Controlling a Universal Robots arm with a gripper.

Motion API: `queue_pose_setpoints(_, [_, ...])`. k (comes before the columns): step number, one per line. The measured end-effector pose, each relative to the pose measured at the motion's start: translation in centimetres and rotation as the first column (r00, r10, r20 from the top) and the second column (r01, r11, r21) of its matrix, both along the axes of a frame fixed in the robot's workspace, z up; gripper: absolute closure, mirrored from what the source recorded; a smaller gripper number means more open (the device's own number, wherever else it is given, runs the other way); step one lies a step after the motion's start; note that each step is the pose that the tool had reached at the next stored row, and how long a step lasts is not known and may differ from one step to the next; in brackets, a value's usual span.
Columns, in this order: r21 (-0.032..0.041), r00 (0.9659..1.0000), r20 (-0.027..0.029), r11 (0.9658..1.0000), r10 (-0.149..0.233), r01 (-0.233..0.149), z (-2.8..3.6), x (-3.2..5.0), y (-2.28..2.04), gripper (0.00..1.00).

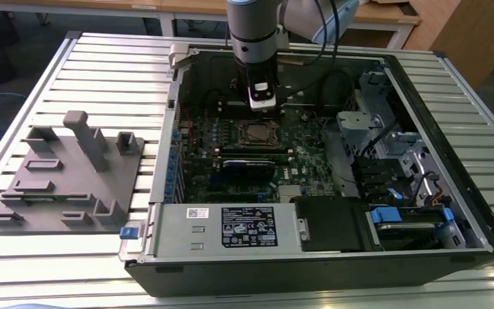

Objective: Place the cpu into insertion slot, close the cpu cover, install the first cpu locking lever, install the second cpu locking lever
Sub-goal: 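Install the first cpu locking lever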

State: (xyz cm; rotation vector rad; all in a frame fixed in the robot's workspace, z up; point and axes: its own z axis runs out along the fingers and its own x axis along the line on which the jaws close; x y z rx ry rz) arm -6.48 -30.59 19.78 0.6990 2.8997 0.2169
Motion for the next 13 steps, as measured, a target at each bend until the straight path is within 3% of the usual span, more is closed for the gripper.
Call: queue_pose_setpoints(13, [-0.0065, 1.0, 0.0031, 1.0, 0.001, -0.001, -0.31, 0.0, -0.19, 0.9])
